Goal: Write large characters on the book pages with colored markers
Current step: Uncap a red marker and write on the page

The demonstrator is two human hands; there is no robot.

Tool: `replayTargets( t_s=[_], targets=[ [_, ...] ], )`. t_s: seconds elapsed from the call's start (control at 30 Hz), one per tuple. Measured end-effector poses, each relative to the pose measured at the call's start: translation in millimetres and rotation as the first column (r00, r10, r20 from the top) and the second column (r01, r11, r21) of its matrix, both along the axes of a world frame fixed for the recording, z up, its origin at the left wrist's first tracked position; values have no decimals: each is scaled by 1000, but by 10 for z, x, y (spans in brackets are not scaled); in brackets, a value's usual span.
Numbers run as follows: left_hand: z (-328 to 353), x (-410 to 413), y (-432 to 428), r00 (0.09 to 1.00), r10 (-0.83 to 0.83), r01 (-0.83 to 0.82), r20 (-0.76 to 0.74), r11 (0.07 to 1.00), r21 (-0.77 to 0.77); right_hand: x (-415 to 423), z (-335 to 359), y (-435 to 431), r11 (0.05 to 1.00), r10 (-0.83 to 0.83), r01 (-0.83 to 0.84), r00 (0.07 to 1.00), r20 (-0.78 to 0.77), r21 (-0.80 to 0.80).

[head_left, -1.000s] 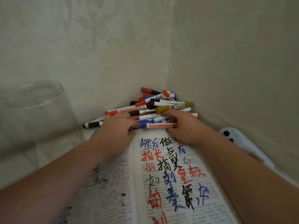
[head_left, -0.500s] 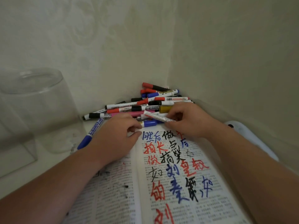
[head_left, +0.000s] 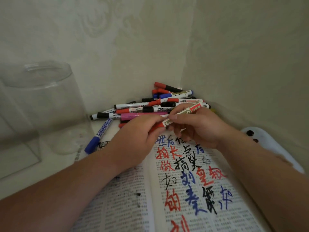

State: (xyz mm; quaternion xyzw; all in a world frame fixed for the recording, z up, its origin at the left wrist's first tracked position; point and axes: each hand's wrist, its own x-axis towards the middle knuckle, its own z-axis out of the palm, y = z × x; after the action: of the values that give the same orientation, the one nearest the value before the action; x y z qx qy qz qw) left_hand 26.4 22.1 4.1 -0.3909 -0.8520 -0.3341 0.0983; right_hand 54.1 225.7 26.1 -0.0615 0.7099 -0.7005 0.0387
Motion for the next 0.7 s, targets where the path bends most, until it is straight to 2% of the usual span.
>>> replayTargets(
  t_s=[0.1, 0.2, 0.33, 0.6, 0.7],
  targets=[
    [-44, -22, 1, 995, 80, -79, 63, 997, -8, -6, -10, -46, 995, -50, 55, 997, -54, 87],
    [-41, -16, -16, 988, 31, -31, 149, 1000, -2, -10, -25, -109, 995, -52, 59, 996, -78, 79],
    [-7, -13, 7, 991, -46, 42, 122, 999, 33, -9, -38, -155, 997, -65, 68, 993, -96, 35],
    [22, 9, 22, 990, -37, 9, 134, 979, 202, -13, -10, -243, 997, -62, 57, 989, -131, -48],
    [34, 66, 30, 988, -51, 19, 146, 976, 215, -6, -1, -208, 996, -82, 72, 982, -167, -60]
  ],
)
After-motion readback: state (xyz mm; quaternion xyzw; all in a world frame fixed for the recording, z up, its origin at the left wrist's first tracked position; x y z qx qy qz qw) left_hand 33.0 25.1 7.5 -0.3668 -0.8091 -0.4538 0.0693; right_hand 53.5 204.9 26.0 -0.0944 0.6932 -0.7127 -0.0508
